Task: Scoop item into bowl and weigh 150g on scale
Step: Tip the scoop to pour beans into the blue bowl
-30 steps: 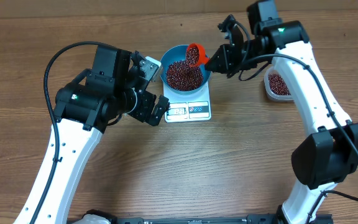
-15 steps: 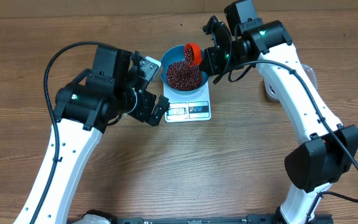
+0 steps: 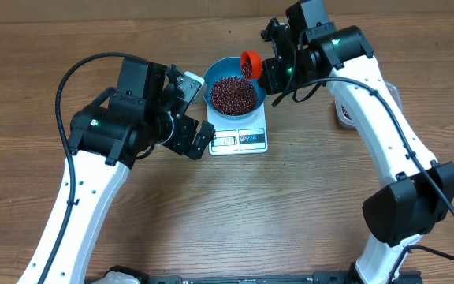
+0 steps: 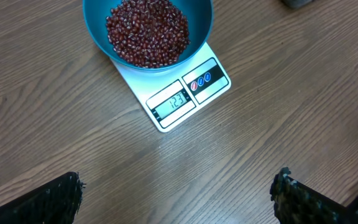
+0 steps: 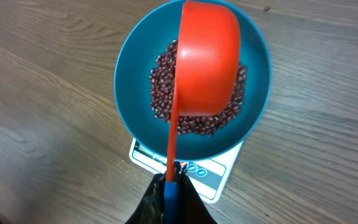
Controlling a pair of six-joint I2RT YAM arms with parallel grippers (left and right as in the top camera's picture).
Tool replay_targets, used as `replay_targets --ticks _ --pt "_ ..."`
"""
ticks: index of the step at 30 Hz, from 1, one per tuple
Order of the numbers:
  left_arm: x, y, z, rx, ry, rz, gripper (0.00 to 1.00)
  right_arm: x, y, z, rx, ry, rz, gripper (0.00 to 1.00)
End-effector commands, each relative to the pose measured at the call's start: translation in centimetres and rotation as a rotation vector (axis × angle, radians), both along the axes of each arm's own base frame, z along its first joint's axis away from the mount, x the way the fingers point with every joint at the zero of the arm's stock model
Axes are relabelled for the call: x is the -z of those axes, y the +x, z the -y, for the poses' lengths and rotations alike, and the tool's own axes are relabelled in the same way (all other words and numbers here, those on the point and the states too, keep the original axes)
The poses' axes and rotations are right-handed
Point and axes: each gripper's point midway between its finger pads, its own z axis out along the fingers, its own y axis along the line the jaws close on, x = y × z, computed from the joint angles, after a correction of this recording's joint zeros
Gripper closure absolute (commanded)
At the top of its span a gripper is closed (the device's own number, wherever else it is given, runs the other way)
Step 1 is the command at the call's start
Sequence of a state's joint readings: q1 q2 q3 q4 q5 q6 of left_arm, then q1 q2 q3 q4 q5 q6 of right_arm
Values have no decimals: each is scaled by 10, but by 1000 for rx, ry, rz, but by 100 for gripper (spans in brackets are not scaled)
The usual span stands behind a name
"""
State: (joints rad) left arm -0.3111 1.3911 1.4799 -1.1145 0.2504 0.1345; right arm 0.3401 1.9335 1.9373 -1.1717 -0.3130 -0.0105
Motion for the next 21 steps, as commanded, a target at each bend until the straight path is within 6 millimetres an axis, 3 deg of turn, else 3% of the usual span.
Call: replay_targets --ticks 1,7,21 --pt "-9 0 3 24 -7 29 0 -37 1 5 19 3 98 96" --pt "-9 0 3 23 -7 29 0 -36 1 4 21 -19 109 96" --pt "-9 0 3 24 -7 29 0 -31 -3 -6 36 -254 216 96"
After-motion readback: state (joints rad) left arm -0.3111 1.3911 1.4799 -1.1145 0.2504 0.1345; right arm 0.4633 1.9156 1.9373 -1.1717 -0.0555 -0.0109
